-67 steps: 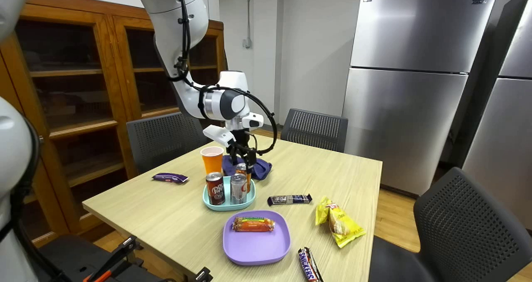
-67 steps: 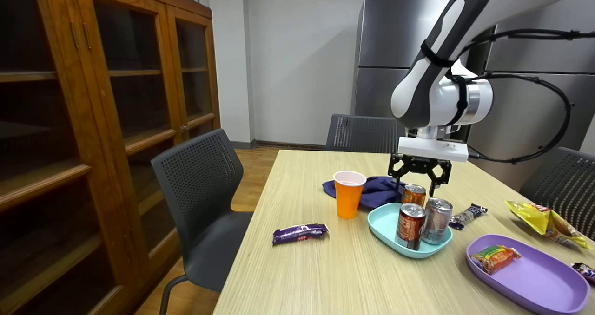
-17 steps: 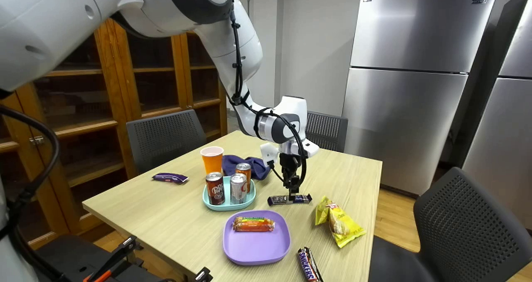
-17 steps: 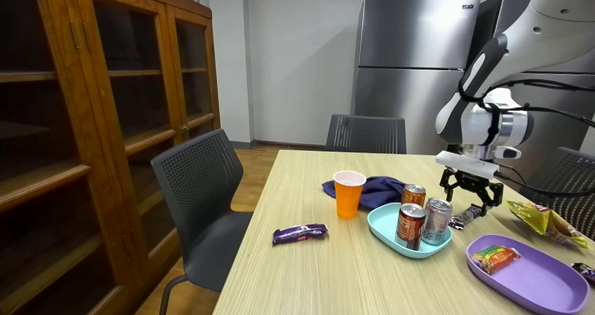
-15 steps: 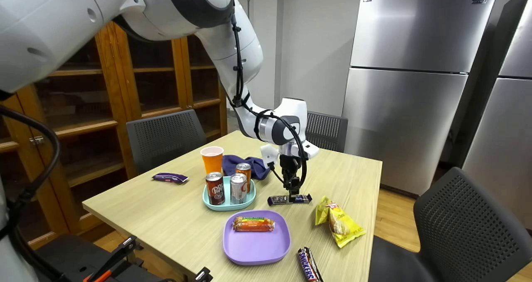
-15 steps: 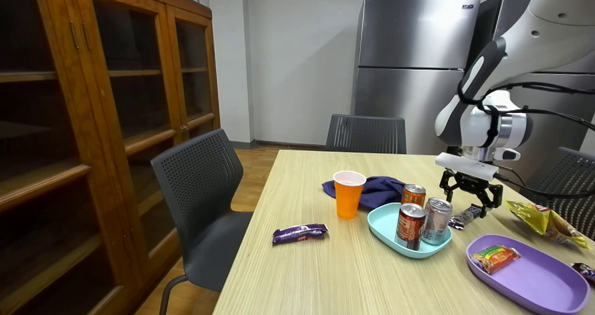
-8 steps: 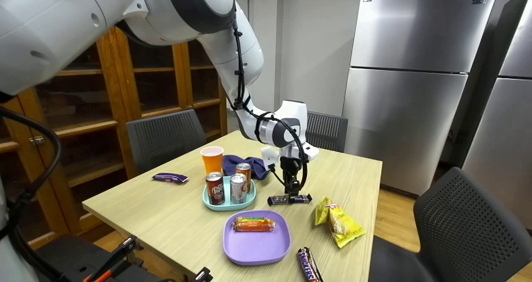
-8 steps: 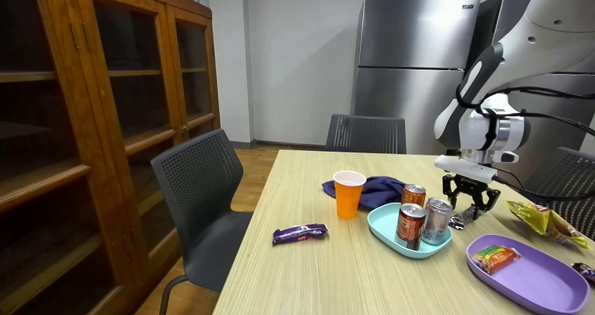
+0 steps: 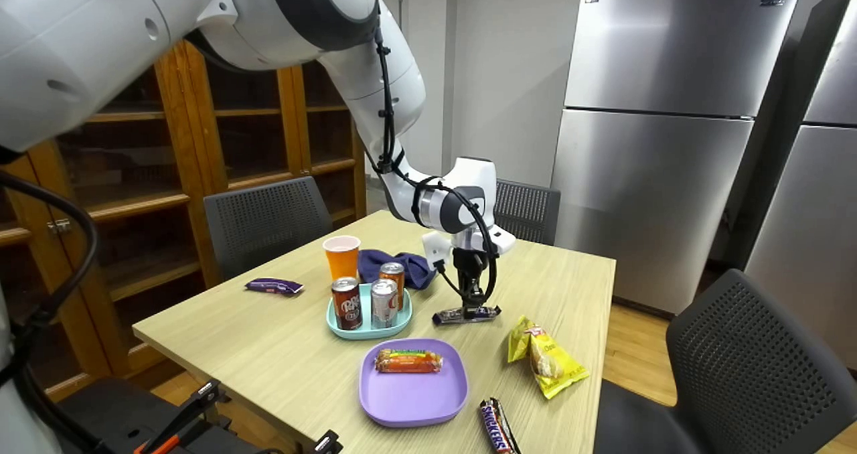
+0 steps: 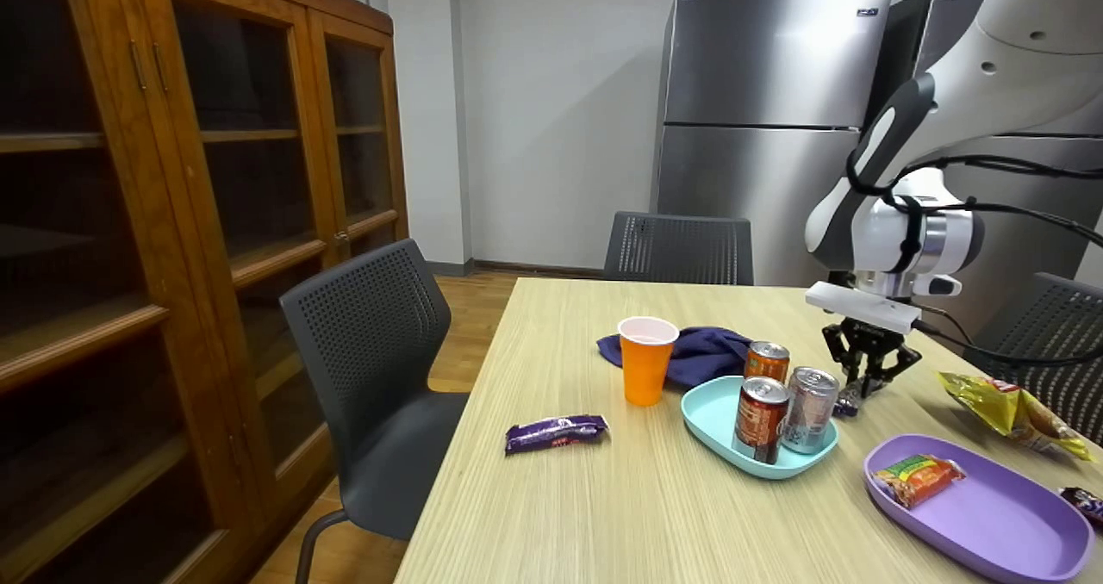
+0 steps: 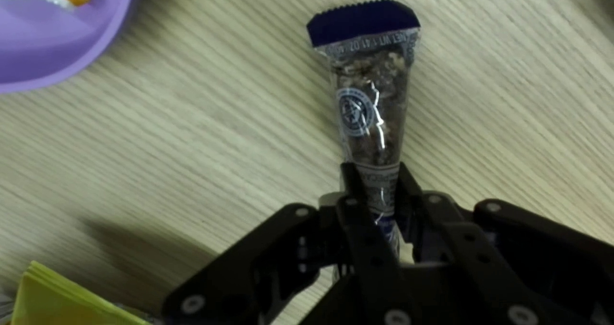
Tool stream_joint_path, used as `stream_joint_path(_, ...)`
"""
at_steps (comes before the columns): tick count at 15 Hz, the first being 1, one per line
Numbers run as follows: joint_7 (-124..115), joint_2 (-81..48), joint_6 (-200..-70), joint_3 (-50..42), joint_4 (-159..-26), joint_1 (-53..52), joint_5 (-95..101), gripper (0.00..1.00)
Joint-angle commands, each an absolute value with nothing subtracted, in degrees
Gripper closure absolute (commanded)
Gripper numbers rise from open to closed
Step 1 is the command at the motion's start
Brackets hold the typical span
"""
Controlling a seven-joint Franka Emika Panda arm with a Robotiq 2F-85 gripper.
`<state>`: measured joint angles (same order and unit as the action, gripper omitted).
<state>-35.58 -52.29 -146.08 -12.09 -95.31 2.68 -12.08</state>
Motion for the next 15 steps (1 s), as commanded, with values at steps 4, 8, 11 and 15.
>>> stream_joint_path(4, -32.87, -43.62, -146.8, -11.8, -103.12, 2.68, -11.98, 0.95)
stream_joint_path(8, -31.11, -37.21, -148.46, -12.13, -109.92, 2.34, -11.73, 0.95)
stream_joint_path(11, -29.42, -32.2, -149.78, -11.77, -115.29, 2.9, -12.21, 0.95)
stream_joint_path(15, -28.03, -26.75, -152.03, -11.9, -122.32, 2.88, -12.16, 0.95)
